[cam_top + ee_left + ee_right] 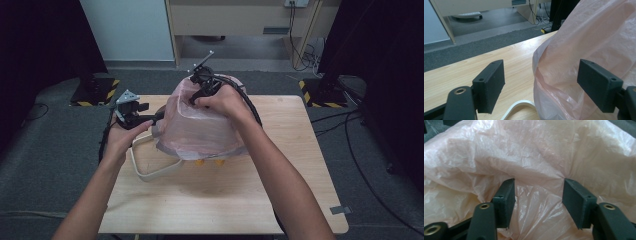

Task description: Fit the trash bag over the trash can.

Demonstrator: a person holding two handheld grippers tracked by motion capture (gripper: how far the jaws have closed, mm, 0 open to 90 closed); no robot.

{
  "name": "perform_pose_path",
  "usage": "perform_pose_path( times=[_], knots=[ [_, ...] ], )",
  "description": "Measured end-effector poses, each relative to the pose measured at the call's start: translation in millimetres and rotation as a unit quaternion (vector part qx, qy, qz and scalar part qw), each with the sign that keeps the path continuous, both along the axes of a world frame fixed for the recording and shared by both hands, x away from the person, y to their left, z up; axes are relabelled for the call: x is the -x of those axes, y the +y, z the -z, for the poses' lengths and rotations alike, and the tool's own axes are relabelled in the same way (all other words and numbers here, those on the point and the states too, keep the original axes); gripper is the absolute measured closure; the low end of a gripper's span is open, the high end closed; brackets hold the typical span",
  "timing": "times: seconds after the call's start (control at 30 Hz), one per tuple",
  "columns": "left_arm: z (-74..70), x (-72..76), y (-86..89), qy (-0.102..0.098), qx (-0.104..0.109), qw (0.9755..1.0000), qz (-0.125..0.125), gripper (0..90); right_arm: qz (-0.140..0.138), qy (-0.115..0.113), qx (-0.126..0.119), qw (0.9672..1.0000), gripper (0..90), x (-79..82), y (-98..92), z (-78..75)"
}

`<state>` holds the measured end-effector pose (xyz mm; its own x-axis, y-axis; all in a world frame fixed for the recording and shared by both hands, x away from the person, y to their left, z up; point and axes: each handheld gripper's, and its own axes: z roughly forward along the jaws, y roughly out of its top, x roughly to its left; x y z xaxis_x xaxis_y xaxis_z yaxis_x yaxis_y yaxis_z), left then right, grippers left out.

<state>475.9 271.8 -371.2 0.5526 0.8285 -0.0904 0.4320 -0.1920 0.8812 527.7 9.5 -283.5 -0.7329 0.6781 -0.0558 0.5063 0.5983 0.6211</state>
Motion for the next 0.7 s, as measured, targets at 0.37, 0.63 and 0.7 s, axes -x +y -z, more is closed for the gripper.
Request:
perform_pose_path(
  times=[0.37,0.63,0.7],
  knots=[
    [3.2,-0.7,0.3,0.002,0.002,1.0,0.0,21.2,0.002,-0.008,-0.004,1.0,34.2,1.7,1.1,-1.7],
    [4.8,-1.1,0.4,0.004,0.001,1.0,0.002,21.0,-0.002,-0.004,-0.002,1.0,29.5,4.0,6.0,0.0],
    [4.7,-1.3,0.6,0.004,0.001,1.0,0.001,21.0,-0.004,-0.003,-0.001,1.0,29.2,3.6,6.7,0.5]
  ],
)
